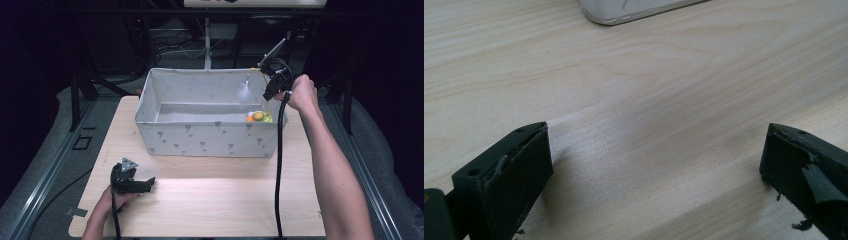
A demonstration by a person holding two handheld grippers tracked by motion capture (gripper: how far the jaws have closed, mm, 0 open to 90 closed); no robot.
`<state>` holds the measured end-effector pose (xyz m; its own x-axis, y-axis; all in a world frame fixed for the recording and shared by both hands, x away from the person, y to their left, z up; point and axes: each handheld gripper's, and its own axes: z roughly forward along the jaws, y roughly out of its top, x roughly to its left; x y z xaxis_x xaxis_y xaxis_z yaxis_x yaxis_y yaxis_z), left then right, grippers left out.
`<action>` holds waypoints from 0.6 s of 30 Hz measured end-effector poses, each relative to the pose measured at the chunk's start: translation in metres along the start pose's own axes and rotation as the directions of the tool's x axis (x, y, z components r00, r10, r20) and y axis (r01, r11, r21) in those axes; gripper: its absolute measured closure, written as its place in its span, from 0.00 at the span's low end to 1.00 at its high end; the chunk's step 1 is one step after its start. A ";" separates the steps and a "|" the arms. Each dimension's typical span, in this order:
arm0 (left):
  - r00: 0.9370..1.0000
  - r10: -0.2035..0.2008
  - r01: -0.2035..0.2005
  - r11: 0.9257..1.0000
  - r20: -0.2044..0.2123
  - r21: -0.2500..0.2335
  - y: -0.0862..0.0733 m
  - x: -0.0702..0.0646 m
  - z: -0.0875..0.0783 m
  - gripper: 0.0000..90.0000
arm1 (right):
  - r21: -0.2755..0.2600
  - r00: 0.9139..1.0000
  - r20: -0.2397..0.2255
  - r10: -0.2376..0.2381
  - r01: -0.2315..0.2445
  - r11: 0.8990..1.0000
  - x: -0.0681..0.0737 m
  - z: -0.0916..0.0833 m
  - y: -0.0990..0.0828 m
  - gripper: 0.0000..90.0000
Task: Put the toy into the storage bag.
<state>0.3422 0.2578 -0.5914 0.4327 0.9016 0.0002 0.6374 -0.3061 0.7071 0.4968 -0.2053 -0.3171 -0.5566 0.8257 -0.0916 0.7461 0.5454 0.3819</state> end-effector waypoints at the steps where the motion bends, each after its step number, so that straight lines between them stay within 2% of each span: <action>1: 1.000 0.000 0.000 1.000 0.000 0.000 0.000 0.000 0.000 0.00 | 0.004 1.000 0.000 0.000 0.000 1.000 -0.001 0.001 -0.001 0.98; 18: 1.000 0.001 -0.001 1.000 0.000 0.000 0.000 0.000 0.000 0.00 | 0.045 1.000 -0.020 0.020 -0.019 0.999 -0.006 0.027 -0.020 0.98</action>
<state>0.3422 0.2579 -0.5913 0.4331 0.9014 0.0006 0.6373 -0.3067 0.7069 0.4955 -0.2175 -0.3488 -0.5493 0.8331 -0.0654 0.7719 0.5358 0.3422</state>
